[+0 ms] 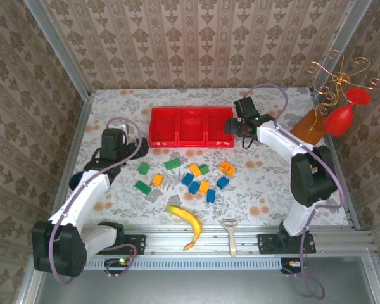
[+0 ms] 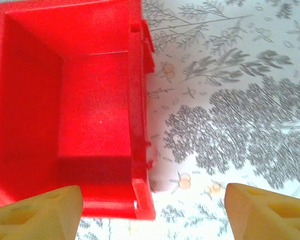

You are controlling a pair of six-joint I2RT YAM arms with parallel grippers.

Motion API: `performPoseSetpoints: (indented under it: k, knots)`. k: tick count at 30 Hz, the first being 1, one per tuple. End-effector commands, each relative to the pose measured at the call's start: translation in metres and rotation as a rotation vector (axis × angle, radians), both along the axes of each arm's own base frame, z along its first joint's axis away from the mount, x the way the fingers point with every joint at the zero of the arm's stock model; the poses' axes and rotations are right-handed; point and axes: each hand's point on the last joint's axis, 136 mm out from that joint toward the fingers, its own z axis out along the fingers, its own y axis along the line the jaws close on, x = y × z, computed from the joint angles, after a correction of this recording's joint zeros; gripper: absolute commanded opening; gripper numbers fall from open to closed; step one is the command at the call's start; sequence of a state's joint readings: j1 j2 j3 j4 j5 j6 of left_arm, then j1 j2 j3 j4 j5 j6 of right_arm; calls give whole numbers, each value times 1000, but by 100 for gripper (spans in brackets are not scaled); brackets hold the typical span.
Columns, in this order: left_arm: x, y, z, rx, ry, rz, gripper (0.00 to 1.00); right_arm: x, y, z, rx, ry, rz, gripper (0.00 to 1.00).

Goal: Sort the legos into containers by color
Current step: Pick up the lego from the middle-left of the table.

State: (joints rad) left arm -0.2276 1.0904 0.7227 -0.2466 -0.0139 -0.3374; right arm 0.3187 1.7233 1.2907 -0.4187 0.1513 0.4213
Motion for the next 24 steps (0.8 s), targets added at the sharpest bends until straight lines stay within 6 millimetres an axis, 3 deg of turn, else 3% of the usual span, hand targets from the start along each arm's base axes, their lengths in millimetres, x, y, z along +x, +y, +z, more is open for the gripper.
performPoseSetpoints:
  k: [1, 6, 12, 18, 24]
  knots:
    - [-32, -3, -37, -14, 154, -26, 90, -28, -9, -4, 1, 30, -75, 79]
    - [-41, -9, -63, -4, 219, -37, 89, -64, -12, -6, -16, 53, -112, 84]
    - [-37, -14, -87, 21, 279, -53, 88, -95, -11, -7, -54, 68, -138, 89]
    - [-28, -15, -102, 42, 305, -59, 86, -104, -11, -4, -60, 45, -160, 100]
    - [-21, -18, -116, 55, 345, -63, 82, -106, -17, -2, -79, 34, -197, 100]
